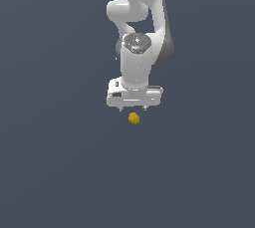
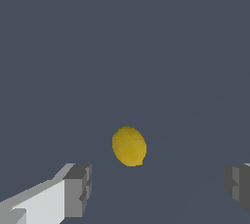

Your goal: Pick up the object and move it to a goal position.

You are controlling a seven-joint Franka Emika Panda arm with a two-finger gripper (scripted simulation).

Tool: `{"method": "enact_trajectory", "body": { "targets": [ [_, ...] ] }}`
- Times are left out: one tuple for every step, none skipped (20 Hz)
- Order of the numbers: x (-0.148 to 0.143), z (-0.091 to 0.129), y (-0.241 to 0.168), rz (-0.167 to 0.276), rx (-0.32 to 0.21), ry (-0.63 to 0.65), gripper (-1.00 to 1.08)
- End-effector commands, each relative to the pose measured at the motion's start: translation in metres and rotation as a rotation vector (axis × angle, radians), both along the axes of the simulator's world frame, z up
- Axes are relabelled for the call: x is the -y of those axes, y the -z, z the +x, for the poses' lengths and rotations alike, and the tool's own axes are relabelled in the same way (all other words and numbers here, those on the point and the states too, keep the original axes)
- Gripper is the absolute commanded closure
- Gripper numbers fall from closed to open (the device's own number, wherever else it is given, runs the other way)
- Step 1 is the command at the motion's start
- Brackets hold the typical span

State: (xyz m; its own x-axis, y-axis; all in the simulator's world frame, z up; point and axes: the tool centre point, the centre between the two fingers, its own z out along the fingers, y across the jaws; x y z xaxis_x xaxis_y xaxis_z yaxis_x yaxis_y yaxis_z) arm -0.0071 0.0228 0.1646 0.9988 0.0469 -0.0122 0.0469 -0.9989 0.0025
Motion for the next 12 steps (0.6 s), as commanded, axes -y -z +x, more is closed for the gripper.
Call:
{"method": "enact_trajectory", "body": {
  "targets": [
    [0.000,0.000,0.000,0.000,0.000,0.000,-0.92],
    [0.000,0.000,0.000,0.000,0.000,0.000,-0.92],
    [-0.001,0.000,0.000,0.002,0.001,0.002,-0.92],
    [-0.003,0.001,0.000,0.005,0.003,0.004,-0.92],
    [-0.005,0.001,0.000,0.009,0.005,0.007,-0.92],
    [-0.007,0.002,0.000,0.014,0.007,0.011,-0.92],
    [-0.010,0.002,0.000,0.020,0.010,0.014,-0.92],
    [-0.012,0.003,0.000,0.024,0.012,0.017,-0.92],
    [-0.014,0.003,-0.001,0.028,0.014,0.018,-0.92],
    [-0.015,0.004,-0.002,0.030,0.015,0.018,-0.92],
    [-0.015,0.004,-0.002,0.031,0.015,0.018,-0.92],
    [-0.015,0.004,-0.002,0.031,0.015,0.017,-0.92]
  ]
}}
